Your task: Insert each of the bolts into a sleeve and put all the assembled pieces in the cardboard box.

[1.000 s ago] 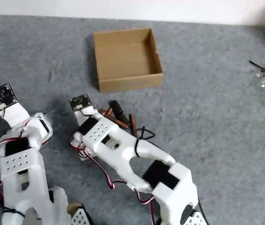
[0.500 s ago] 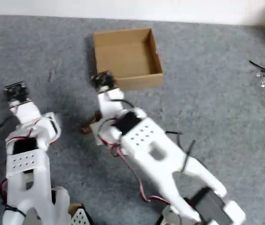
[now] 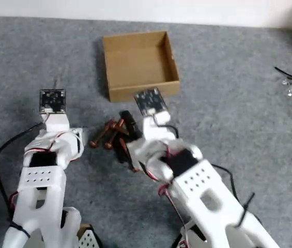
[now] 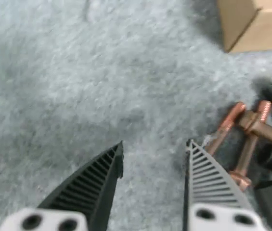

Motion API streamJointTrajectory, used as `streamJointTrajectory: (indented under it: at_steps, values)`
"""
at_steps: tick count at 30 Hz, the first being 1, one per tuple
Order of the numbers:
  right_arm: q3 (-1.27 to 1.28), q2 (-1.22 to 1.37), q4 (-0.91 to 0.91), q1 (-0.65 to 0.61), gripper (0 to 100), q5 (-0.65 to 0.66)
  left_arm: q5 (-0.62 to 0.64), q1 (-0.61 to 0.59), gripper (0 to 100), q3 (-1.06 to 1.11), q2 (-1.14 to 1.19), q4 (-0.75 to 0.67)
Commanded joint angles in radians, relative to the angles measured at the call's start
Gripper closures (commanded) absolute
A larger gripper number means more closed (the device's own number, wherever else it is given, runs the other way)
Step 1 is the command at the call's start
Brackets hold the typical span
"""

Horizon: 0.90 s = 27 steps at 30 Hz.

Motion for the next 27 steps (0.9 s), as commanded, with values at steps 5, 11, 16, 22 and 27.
streamJointTrajectory:
  at_steps: [5, 11, 16, 22, 27]
  values:
    - [0.232, -0.421, -0.036, 0.168, 99.5, 0.038, -0.011, 0.039, 80, 0.025, -0.019, -0.072]
    - [0.476, -0.725, -0.036, 0.254, 99.5, 0.091, -0.009, 0.041, 80, 0.025, -0.019, -0.072]
    - [0.588, -0.908, -0.002, 0.308, 99.5, 0.089, -0.006, 0.114, 80, 0.031, -0.019, -0.072]
    - [0.607, -1.02, 0.028, 0.312, 99.5, 0.091, -0.008, 0.24, 79, 0.054, -0.021, -0.081]
    - [0.665, -1.038, -0.015, 0.384, 99.5, 0.092, -0.012, 0.252, 79, 0.113, -0.027, -0.086]
